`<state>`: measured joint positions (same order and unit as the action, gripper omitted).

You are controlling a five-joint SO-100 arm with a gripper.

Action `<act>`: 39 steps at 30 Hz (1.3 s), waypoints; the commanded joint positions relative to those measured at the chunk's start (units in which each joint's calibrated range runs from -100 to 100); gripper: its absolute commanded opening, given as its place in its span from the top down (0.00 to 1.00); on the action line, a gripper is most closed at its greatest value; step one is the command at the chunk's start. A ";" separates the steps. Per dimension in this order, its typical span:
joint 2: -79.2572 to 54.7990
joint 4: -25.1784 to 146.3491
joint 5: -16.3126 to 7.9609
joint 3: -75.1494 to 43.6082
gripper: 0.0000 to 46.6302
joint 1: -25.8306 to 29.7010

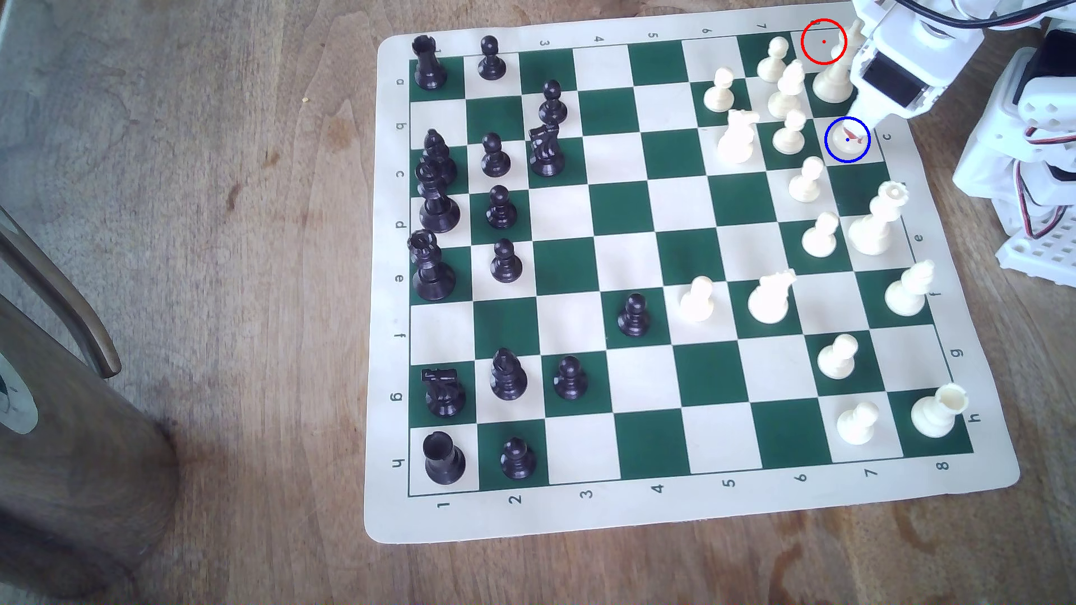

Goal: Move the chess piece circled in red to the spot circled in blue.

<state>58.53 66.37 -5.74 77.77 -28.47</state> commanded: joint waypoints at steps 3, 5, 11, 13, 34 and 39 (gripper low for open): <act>-0.29 -1.51 0.29 0.20 0.95 -0.04; -0.46 -1.84 -0.15 0.29 0.85 -0.20; -0.38 -2.82 -0.98 -0.43 0.74 -0.36; -0.38 -2.82 -0.98 -1.25 0.73 -0.36; 0.22 10.94 0.54 -18.20 0.71 -3.02; 8.20 14.54 0.83 -28.09 0.70 -0.67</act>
<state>61.71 79.60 -5.10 58.34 -31.12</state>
